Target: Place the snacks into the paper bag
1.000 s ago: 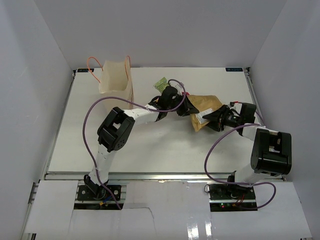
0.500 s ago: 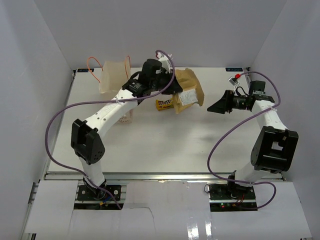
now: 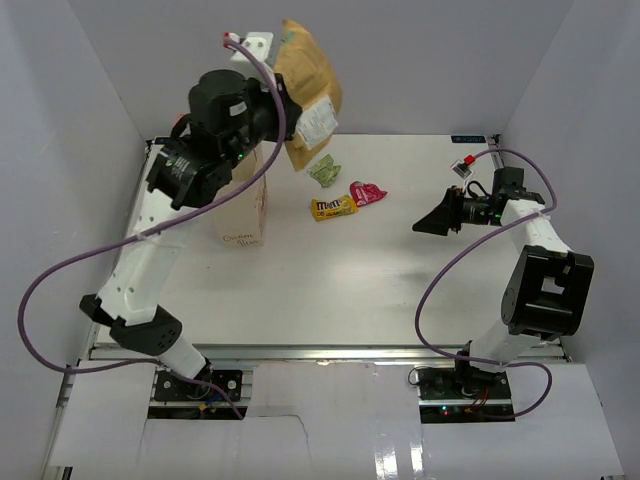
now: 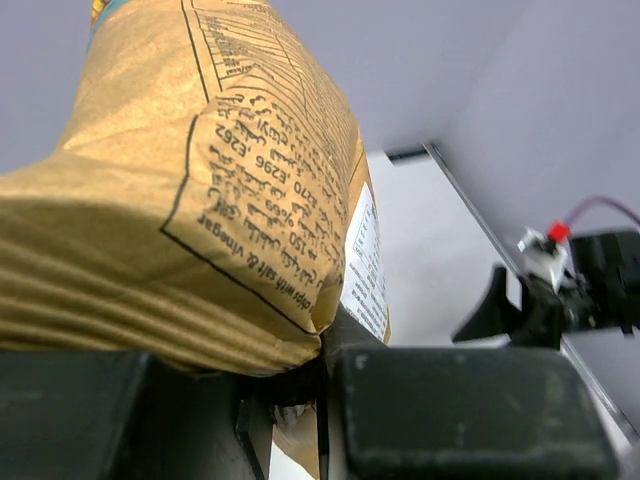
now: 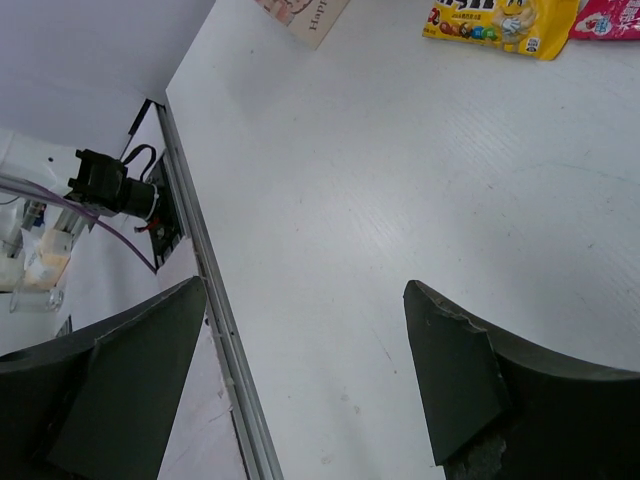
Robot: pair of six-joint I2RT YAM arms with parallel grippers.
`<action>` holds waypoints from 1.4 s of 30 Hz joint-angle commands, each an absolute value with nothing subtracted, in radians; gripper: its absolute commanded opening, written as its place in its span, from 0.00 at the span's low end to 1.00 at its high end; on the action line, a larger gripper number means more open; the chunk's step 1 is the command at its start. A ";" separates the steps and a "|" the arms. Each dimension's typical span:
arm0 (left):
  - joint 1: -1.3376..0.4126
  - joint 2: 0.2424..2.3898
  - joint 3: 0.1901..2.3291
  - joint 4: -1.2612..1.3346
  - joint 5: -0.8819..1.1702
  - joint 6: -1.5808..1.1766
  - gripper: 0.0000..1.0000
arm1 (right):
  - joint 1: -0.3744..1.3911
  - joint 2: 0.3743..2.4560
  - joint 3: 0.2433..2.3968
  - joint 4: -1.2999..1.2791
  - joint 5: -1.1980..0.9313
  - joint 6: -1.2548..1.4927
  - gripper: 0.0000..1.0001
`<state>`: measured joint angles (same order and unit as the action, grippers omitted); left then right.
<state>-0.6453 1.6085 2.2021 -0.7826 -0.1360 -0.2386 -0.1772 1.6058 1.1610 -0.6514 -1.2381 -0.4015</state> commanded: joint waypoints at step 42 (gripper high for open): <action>-0.431 1.529 2.270 -1.198 -0.304 -0.429 0.00 | -0.196 1.621 1.077 -0.683 -1.296 -0.494 0.86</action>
<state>-0.4503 1.5394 2.2089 -1.1927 -0.3618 -0.3798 -0.1905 1.6356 1.0824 -0.6632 -1.2606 -0.4644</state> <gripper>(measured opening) 0.254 0.864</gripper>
